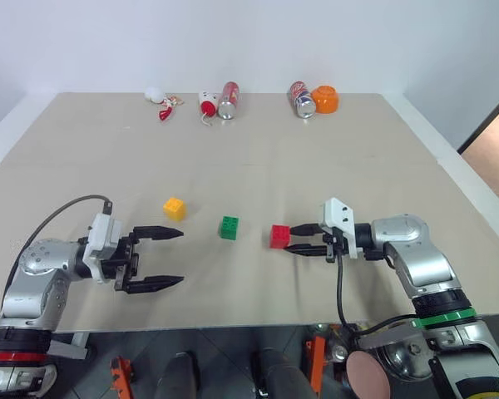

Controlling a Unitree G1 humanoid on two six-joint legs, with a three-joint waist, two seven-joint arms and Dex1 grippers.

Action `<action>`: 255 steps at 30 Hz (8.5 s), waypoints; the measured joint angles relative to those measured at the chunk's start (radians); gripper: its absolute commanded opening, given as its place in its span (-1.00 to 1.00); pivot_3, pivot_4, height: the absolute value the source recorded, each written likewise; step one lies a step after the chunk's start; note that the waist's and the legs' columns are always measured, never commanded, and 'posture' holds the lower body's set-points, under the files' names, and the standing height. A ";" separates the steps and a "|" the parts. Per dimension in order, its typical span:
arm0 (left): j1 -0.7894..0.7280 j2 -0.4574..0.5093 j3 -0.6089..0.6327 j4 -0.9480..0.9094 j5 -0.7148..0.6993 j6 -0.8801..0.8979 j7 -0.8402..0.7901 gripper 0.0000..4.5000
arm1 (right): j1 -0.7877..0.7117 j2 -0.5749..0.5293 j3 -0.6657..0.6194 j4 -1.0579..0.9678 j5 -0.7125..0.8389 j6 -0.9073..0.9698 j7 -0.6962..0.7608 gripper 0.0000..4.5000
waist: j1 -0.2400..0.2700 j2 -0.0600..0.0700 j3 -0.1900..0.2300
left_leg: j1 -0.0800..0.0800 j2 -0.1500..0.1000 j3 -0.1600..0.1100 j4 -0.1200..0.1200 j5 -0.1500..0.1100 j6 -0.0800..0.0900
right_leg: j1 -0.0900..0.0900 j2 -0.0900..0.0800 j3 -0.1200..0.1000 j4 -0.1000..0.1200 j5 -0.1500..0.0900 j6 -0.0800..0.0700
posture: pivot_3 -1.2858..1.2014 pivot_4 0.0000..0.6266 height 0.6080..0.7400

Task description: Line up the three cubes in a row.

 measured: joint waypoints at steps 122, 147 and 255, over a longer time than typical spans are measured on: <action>-0.341 -0.258 -0.232 0.404 0.393 0.006 0.401 1.00 | -0.210 -0.133 -0.044 -0.027 0.196 0.136 0.124 0.84 | 0.003 0.001 0.000 | -0.002 -0.001 -0.003 0.003 -0.002 0.002 | 0.000 0.006 0.008 0.001 0.004 0.006 | 0.03 -0.52 1.00; -0.354 -0.263 -0.231 0.395 0.391 0.066 0.364 -0.98 | -0.209 -0.132 -0.044 -0.025 0.195 0.115 0.099 0.86 | 0.003 0.001 0.000 | -0.003 -0.002 -0.003 0.004 -0.002 0.002 | 0.000 0.006 0.009 0.001 0.004 0.007 | 0.03 -0.52 1.00; -0.286 -0.451 -0.236 -0.089 0.366 0.793 0.956 0.99 | -0.219 -0.125 -0.046 -0.016 0.196 0.108 0.096 0.86 | 0.001 0.002 0.000 | -0.002 -0.019 -0.021 0.011 -0.001 0.003 | 0.003 0.005 0.016 0.001 0.007 0.011 | 0.03 -0.52 1.00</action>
